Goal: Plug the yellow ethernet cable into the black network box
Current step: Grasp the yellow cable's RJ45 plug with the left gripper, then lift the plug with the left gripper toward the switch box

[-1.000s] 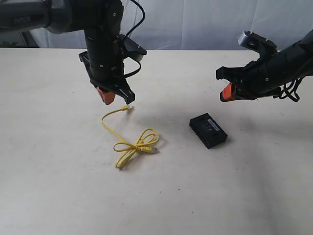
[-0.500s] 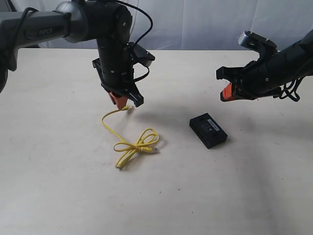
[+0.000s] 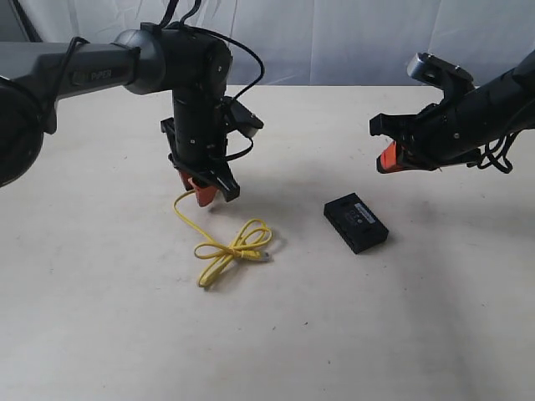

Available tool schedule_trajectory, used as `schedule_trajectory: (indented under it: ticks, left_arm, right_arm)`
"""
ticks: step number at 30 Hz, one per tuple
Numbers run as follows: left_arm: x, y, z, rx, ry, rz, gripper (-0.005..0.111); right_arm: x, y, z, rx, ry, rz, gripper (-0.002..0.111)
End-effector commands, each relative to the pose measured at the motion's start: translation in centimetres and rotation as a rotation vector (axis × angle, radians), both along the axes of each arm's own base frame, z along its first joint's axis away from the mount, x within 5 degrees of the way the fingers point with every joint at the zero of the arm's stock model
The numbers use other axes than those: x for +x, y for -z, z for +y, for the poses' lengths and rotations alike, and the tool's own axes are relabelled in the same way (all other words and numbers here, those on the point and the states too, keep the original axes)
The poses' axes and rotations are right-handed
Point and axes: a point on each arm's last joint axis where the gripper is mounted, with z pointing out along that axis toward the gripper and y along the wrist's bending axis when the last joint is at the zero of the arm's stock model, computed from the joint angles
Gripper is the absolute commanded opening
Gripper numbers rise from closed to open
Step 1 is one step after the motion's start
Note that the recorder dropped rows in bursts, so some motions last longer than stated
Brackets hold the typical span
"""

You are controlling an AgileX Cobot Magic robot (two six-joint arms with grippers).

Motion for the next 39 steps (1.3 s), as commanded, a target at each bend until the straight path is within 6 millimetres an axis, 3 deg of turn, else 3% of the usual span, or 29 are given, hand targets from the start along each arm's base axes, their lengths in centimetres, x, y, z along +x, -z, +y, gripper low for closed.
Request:
schedule_trajectory:
  ticks: [1, 18, 21, 25, 26, 31, 39]
  left_arm:
    - [0.0, -0.1, -0.1, 0.005, 0.021, 0.001, 0.038]
    - [0.8, -0.2, -0.1, 0.002, 0.053, -0.086, 0.037]
    - [0.8, -0.2, -0.1, 0.004, 0.054, -0.087, 0.028]
    - [0.8, -0.2, 0.1, 0.029, 0.061, -0.085, 0.001]
    - [0.7, -0.3, 0.2, 0.033, 0.064, -0.079, 0.0]
    - [0.3, -2.5, 0.4, 0.028, 0.082, -0.084, 0.0]
    - [-2.1, -10.1, 0.3, -0.15, 0.085, -0.125, 0.0]
  right_arm:
    - [0.2, -0.1, -0.2, -0.007, 0.008, -0.014, 0.0]
    - [0.3, -0.1, -0.4, -0.02, 0.021, -0.029, 0.0]
    - [0.3, -0.1, -0.4, -0.02, 0.021, -0.029, 0.0]
    - [0.3, -0.1, -0.4, -0.02, 0.021, -0.029, 0.0]
    - [0.3, -0.1, -0.4, -0.02, 0.021, -0.029, 0.0]
    - [0.3, -0.1, -0.4, -0.02, 0.021, -0.029, 0.0]
    - [0.3, -0.1, -0.4, -0.02, 0.021, -0.029, 0.0]
